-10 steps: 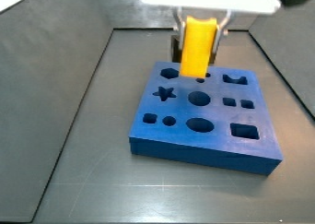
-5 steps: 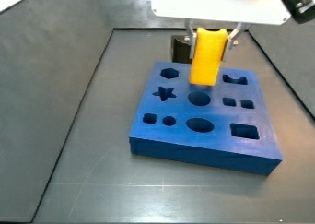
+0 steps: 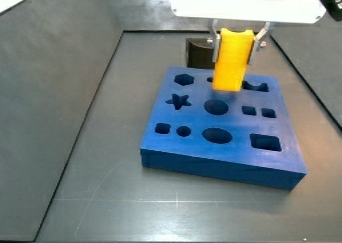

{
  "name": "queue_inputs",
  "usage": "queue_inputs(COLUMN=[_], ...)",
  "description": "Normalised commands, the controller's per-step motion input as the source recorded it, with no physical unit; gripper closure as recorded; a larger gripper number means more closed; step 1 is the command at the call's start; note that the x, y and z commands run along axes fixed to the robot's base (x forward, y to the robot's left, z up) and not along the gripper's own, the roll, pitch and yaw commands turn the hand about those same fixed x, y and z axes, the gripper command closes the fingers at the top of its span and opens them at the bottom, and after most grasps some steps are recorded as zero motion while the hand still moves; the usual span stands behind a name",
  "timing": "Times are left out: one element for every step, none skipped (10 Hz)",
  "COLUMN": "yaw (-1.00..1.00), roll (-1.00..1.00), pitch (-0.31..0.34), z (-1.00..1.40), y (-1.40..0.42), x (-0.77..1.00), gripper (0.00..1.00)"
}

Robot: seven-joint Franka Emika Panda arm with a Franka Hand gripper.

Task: Pick up the arch object. Move up. Place the arch object on the fixture. Regrasp the arch object. Rotate the arch object. Move to above the board. Insert the arch object.
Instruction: Insert the arch object.

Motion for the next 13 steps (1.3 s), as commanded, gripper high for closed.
queue_inputs(yaw=[-0.05, 0.0, 0.0, 0.0, 0.0, 0.0, 0.0, 0.0, 0.0, 0.0, 0.0, 0.0, 0.0], roll=[0.15, 0.01, 0.1, 0.2, 0.21, 0.22, 0.25, 0.23, 0.18, 0.11, 0.05, 0.0, -0.01], pitch=[0.156, -0.009, 0.027, 0.119, 0.129, 0.144, 0.214, 0.194, 0.14, 0.076, 0.027, 0.033, 0.123], z=[0.01, -0.02, -0.03, -0.04, -0.05, -0.08, -0.12, -0.08, 0.0, 0.0, 0.09, 0.23, 0.47], y=[-0.04, 0.0, 0.0, 0.0, 0.0, 0.0, 0.01, 0.0, 0.0, 0.0, 0.0, 0.0, 0.0], x=[0.61, -0.07, 0.35, 1.0, 1.0, 1.0, 1.0, 1.0, 1.0, 1.0, 1.0, 1.0, 1.0], gripper=[1.0, 1.0, 1.0, 1.0, 1.0, 1.0, 1.0, 1.0, 1.0, 1.0, 1.0, 1.0, 1.0])
